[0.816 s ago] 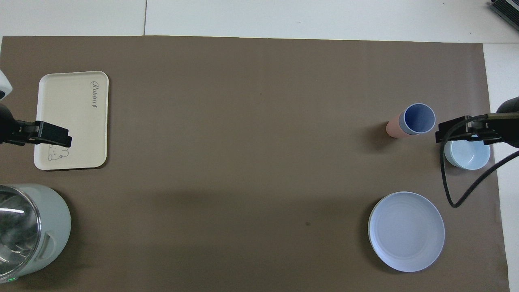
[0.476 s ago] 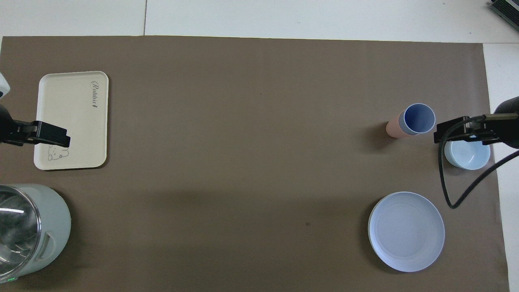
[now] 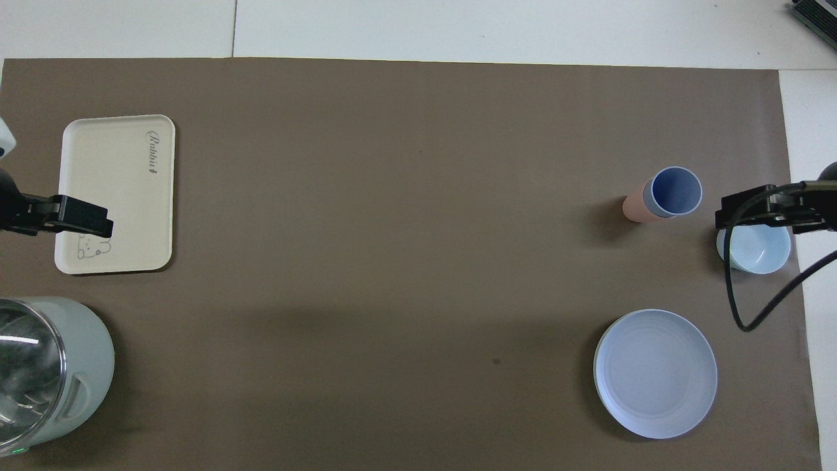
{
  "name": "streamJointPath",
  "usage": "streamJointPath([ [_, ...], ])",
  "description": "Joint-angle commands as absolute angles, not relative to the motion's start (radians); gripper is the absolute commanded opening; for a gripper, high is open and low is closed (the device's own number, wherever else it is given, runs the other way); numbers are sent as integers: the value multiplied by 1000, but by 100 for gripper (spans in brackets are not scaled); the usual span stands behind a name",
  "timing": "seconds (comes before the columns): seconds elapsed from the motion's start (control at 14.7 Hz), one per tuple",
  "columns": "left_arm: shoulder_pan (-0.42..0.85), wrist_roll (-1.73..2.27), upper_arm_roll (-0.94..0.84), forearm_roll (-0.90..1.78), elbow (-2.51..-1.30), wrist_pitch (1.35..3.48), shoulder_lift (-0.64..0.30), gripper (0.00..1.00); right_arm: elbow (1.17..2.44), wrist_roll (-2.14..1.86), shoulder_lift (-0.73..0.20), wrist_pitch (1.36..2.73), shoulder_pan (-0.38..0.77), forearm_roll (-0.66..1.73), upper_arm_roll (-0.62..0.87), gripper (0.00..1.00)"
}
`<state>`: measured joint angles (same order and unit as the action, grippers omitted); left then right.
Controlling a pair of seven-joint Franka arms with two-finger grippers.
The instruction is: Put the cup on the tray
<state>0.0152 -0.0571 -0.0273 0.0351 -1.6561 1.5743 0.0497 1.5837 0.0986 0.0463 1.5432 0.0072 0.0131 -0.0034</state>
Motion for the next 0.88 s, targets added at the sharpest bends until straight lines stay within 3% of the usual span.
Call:
streamJointPath([
  [0.0, 5, -48, -34, 31, -1669, 1569, 64, 100, 1611, 170, 60, 1583, -49, 25, 0, 92],
  [0.27, 6, -48, -34, 31, -1669, 1569, 63, 100, 1597, 392, 32, 1635, -129, 54, 0, 88],
  [0.82, 5, -48, -34, 31, -1669, 1569, 64, 100, 1424, 554, -227, 1683, -270, 178, -2, 87],
])
